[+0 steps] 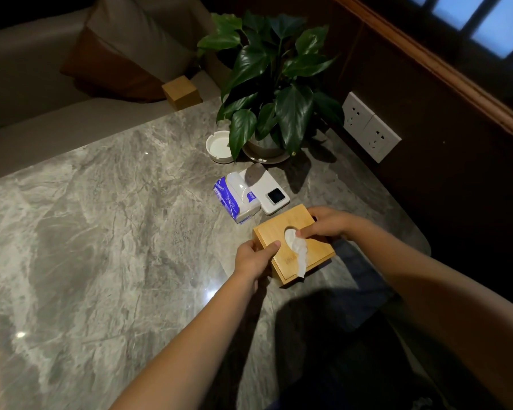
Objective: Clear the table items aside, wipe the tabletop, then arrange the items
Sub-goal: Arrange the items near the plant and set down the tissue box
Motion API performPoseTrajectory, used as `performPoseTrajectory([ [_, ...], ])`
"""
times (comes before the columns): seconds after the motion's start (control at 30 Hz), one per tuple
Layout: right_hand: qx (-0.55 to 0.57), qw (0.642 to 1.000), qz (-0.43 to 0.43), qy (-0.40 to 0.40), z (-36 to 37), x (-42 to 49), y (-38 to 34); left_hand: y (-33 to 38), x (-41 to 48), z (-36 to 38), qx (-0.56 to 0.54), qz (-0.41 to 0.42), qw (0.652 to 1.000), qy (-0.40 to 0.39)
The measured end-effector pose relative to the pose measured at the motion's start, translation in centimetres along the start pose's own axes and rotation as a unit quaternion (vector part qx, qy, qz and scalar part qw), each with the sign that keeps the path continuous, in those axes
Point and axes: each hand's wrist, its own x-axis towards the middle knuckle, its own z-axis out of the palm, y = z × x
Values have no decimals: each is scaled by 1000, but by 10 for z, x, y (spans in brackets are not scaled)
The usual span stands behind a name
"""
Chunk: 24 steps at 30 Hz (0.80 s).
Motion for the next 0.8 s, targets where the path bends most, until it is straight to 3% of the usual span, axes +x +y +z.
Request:
performPoseTrajectory([
  [0.8,33,999,-4,0,7,-1,-6,7,-7,-7,-11,6,1000,10],
])
